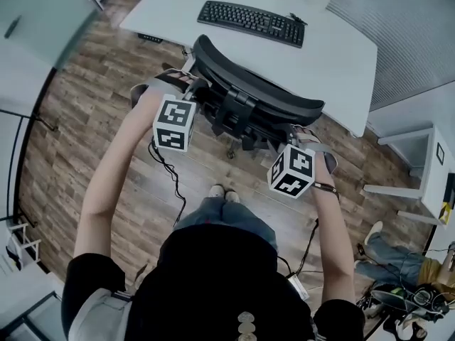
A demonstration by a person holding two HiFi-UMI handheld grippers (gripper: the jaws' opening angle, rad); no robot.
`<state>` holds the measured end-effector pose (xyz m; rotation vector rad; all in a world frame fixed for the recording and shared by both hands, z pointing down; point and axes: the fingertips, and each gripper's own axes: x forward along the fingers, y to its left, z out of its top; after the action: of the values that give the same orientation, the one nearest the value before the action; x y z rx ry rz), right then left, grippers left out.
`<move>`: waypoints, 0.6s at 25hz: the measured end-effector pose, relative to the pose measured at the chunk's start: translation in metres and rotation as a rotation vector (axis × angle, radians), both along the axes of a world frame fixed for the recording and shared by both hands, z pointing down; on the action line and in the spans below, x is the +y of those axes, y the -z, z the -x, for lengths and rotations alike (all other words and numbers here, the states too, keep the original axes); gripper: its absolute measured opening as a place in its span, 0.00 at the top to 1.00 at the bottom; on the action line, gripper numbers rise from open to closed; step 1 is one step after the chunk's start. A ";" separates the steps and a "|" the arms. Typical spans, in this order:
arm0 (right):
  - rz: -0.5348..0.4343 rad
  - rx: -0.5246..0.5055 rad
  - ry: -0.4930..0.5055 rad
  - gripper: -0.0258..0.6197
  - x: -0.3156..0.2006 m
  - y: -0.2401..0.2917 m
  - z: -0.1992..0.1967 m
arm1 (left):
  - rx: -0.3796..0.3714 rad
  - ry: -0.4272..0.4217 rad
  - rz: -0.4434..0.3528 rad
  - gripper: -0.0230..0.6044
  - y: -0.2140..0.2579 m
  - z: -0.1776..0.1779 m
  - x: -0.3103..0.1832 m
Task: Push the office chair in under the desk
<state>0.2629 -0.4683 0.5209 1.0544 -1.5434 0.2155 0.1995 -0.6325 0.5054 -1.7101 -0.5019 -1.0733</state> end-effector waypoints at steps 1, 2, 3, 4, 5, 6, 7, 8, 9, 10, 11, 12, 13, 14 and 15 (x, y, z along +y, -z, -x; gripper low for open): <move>-0.002 0.001 -0.005 0.80 -0.001 0.001 -0.001 | 0.000 -0.003 -0.003 0.72 0.001 -0.002 -0.001; -0.006 0.003 -0.011 0.80 0.000 0.002 -0.001 | -0.001 -0.004 -0.007 0.72 0.001 -0.003 -0.001; -0.009 0.006 -0.017 0.80 0.001 0.002 0.000 | -0.004 -0.004 -0.010 0.72 0.002 -0.003 -0.001; -0.011 0.008 -0.022 0.80 0.000 0.003 0.001 | -0.009 -0.004 -0.010 0.72 0.003 -0.003 -0.002; -0.012 0.010 -0.026 0.80 0.000 0.004 0.002 | -0.013 -0.005 -0.008 0.72 0.003 -0.003 -0.003; -0.012 0.011 -0.028 0.80 -0.001 0.004 0.002 | -0.016 -0.007 -0.007 0.72 0.004 -0.004 -0.004; -0.013 0.013 -0.030 0.80 -0.001 0.004 0.002 | -0.016 -0.011 -0.006 0.72 0.004 -0.004 -0.004; -0.014 0.014 -0.031 0.80 0.000 0.004 0.002 | -0.017 -0.014 -0.007 0.72 0.004 -0.004 -0.003; -0.015 0.015 -0.032 0.80 0.000 0.004 0.002 | -0.017 -0.016 -0.008 0.72 0.004 -0.004 -0.003; -0.016 0.015 -0.032 0.80 0.000 0.004 0.002 | -0.017 -0.017 -0.009 0.72 0.004 -0.004 -0.003; -0.016 0.014 -0.032 0.80 0.000 0.004 0.002 | -0.016 -0.016 -0.009 0.72 0.004 -0.004 -0.003; -0.016 0.015 -0.032 0.80 -0.001 0.004 0.002 | -0.016 -0.015 -0.009 0.72 0.004 -0.004 -0.003; -0.016 0.016 -0.031 0.80 -0.001 0.004 0.002 | -0.015 -0.014 -0.009 0.72 0.004 -0.004 -0.004; -0.016 0.016 -0.031 0.80 -0.001 0.004 0.002 | -0.015 -0.013 -0.011 0.72 0.004 -0.004 -0.003; -0.017 0.017 -0.031 0.80 0.000 0.004 0.002 | -0.015 -0.011 -0.012 0.72 0.004 -0.004 -0.003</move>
<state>0.2606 -0.4685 0.5169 1.0912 -1.5166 0.2150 0.2038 -0.6356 0.5014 -1.6877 -0.5130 -1.0799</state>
